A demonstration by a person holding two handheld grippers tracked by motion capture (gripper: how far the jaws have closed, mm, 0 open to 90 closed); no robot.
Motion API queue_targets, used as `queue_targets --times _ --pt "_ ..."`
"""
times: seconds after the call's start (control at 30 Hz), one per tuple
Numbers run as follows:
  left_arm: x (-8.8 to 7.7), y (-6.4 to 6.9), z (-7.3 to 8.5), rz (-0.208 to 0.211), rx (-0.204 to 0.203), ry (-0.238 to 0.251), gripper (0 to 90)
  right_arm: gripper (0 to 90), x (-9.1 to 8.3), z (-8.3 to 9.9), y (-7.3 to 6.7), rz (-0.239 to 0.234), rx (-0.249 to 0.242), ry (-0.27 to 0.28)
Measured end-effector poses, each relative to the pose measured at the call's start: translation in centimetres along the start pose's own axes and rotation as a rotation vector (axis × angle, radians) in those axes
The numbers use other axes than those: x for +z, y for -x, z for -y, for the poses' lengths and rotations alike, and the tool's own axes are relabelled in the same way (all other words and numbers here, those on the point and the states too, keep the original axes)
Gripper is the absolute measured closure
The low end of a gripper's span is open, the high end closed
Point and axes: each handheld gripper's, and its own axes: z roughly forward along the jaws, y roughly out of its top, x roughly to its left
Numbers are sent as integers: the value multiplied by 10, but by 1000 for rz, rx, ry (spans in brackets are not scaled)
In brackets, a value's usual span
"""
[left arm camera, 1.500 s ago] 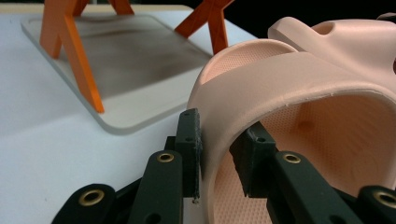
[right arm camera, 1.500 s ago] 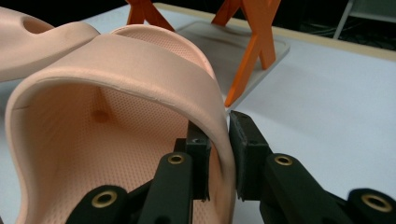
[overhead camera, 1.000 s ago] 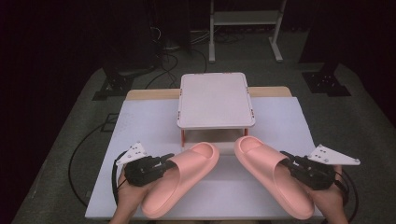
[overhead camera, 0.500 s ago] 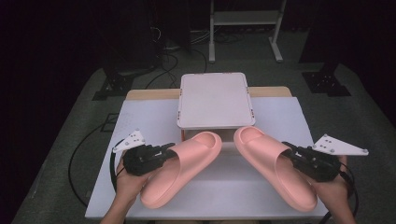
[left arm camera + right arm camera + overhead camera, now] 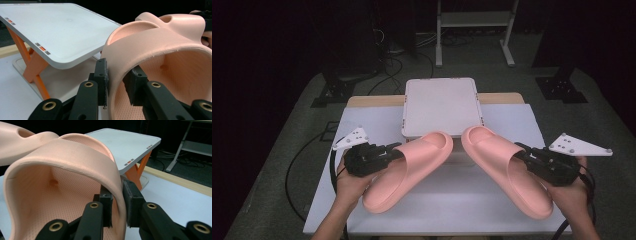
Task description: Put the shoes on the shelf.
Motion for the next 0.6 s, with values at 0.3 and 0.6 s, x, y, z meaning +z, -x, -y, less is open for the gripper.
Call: queue_targets --times 0.3,0.6 --pt "-1 -7 -10 3 -17 12 730 780 8 -13 1 -3 2 -2" --pt "2 -13 -20 3 -24 10 730 780 18 -27 1 -10 -6 -5"
